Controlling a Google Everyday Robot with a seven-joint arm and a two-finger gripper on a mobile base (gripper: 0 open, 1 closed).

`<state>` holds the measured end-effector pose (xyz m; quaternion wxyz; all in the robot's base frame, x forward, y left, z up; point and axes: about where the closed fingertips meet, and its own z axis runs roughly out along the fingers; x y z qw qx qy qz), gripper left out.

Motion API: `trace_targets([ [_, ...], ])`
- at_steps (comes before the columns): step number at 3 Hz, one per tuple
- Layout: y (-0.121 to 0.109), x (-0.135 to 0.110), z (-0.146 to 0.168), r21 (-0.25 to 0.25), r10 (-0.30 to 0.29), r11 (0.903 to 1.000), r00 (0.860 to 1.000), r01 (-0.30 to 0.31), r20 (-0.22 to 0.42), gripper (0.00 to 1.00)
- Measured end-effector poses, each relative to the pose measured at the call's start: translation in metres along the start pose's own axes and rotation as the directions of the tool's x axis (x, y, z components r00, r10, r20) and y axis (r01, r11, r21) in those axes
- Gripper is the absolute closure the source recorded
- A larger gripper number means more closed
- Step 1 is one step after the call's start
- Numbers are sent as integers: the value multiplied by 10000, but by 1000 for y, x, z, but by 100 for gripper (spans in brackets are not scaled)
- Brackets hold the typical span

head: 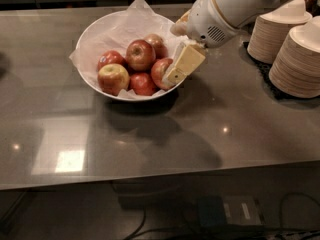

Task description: Pick apple from white bowl

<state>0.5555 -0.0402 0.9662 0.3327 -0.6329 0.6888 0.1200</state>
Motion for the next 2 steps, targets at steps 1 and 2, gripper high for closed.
trace_targets([
  [1, -2, 6, 10, 115, 242, 9996, 9997, -242, 2, 24],
  [2, -3, 9, 16, 151, 458, 9988, 9989, -458, 47, 27],
])
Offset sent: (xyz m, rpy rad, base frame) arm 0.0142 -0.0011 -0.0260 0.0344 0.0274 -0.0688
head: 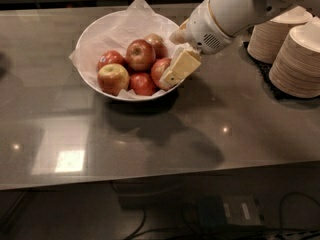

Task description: Pick apple from white bowl

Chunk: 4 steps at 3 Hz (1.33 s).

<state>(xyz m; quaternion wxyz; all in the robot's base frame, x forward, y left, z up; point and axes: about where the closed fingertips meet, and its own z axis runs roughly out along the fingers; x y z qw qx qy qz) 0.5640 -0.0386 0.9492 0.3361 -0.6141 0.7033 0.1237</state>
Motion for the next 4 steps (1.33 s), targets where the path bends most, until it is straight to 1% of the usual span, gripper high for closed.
trace_targets([
  [1, 1, 3, 6, 17, 198, 9998, 9998, -198, -50, 29],
  [2, 2, 5, 11, -66, 346, 9994, 9994, -346, -26, 33],
  [3, 3, 3, 19, -301, 407, 9987, 9992, -405, 38, 35],
  [4, 4, -1, 25, -472, 378, 9982, 9993, -376, 29, 35],
])
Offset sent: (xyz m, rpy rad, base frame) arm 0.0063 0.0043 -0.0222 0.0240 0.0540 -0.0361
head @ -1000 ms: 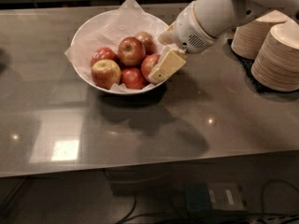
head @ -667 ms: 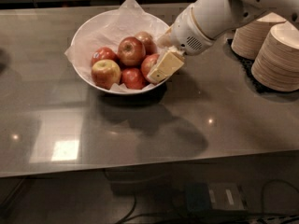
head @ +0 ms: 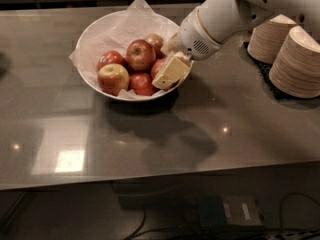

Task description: Pick apple from white bowl

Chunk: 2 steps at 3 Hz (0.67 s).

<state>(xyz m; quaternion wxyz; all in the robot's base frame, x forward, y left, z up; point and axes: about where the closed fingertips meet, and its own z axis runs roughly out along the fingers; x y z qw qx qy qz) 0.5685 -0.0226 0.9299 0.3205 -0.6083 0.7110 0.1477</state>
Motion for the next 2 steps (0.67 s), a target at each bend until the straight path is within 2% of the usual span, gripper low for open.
trace_targets([
  [2, -3, 3, 15, -299, 51, 9995, 9999, -55, -133, 32],
])
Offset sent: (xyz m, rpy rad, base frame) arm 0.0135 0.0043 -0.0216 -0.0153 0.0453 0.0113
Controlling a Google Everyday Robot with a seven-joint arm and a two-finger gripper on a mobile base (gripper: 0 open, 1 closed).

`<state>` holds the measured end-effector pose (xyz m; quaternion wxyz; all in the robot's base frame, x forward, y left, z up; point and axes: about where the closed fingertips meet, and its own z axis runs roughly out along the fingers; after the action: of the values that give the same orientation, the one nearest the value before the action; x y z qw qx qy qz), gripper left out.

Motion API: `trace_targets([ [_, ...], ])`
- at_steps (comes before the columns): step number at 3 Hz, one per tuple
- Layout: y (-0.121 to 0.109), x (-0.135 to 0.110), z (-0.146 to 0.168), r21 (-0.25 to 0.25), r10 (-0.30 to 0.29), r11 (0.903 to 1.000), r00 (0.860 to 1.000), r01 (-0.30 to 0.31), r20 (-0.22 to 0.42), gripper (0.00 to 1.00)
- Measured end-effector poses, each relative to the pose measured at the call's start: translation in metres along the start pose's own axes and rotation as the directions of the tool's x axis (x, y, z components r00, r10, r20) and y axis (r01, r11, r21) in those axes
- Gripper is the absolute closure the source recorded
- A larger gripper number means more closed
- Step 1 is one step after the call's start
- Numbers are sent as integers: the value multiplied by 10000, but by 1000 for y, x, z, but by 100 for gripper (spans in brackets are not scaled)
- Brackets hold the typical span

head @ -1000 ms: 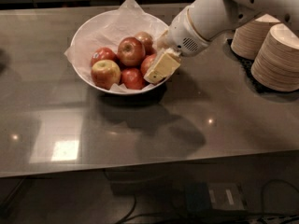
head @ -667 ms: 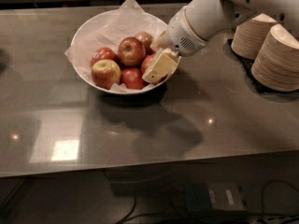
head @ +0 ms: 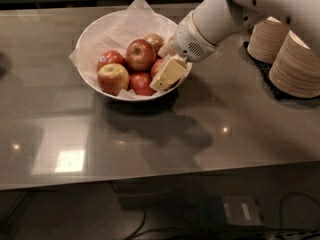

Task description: Pick apple from white bowl

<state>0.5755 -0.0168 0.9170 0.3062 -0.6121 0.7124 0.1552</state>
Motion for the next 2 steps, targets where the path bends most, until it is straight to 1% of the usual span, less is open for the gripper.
trace_targets([
  [2, -9, 13, 16, -259, 285, 9992, 9994, -289, -175, 31],
])
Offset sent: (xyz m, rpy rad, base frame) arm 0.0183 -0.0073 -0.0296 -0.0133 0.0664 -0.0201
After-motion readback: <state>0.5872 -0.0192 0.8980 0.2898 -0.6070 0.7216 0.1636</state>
